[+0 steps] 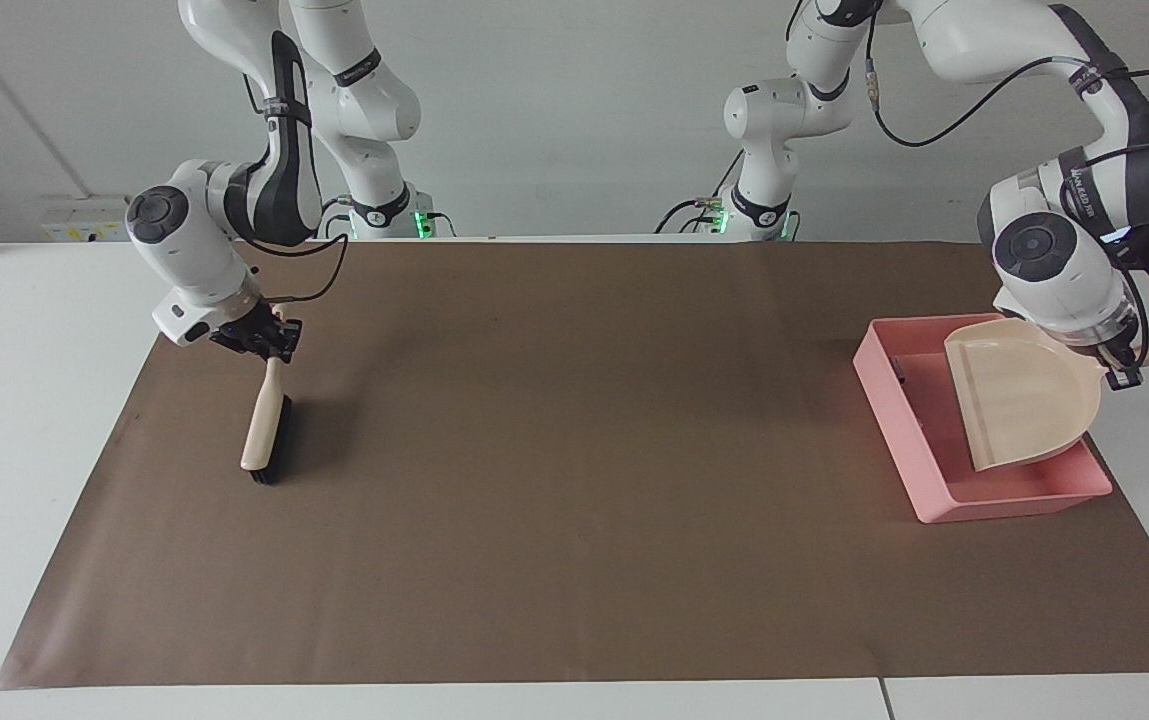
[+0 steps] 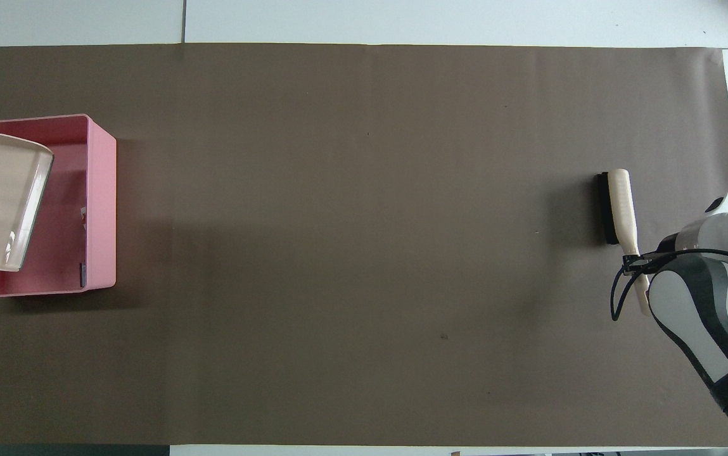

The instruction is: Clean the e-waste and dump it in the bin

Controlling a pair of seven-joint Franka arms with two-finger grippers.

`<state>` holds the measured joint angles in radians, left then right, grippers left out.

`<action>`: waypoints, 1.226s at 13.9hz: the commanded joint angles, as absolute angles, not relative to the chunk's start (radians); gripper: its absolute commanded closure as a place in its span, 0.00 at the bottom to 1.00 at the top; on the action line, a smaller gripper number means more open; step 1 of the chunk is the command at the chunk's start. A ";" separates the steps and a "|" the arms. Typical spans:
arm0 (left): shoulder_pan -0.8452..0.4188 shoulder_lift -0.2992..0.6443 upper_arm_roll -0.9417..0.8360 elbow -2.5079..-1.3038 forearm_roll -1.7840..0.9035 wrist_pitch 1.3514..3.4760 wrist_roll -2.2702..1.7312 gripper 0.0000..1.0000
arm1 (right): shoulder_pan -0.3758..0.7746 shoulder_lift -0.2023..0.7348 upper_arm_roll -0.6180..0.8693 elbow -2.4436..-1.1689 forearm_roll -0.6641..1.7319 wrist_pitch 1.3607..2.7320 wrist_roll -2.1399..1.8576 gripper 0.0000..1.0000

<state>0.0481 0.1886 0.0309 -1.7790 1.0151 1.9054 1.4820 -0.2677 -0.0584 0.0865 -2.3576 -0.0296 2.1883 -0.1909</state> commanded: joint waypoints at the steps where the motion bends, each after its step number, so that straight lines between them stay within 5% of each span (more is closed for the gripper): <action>1: -0.032 0.166 0.040 -1.773 1.112 1.786 1.428 1.00 | -0.284 -0.089 0.095 -2.393 -0.052 2.218 -0.215 0.89; 2: -0.063 0.164 0.040 -1.775 1.147 1.749 1.410 1.00 | -0.282 -0.089 0.097 -2.393 -0.052 2.217 -0.215 0.66; 4: -0.103 0.163 0.040 -1.778 1.202 1.692 1.323 1.00 | -0.282 -0.089 0.097 -2.387 -0.051 2.204 -0.216 0.00; 12: -0.166 0.092 0.031 -1.785 1.296 1.581 1.313 1.00 | -0.169 -0.081 0.104 -2.093 -0.035 2.024 -0.060 0.00; 17: -0.160 0.035 0.031 -1.769 0.940 1.650 1.345 1.00 | -0.115 -0.061 0.106 -1.811 -0.051 1.812 0.026 0.00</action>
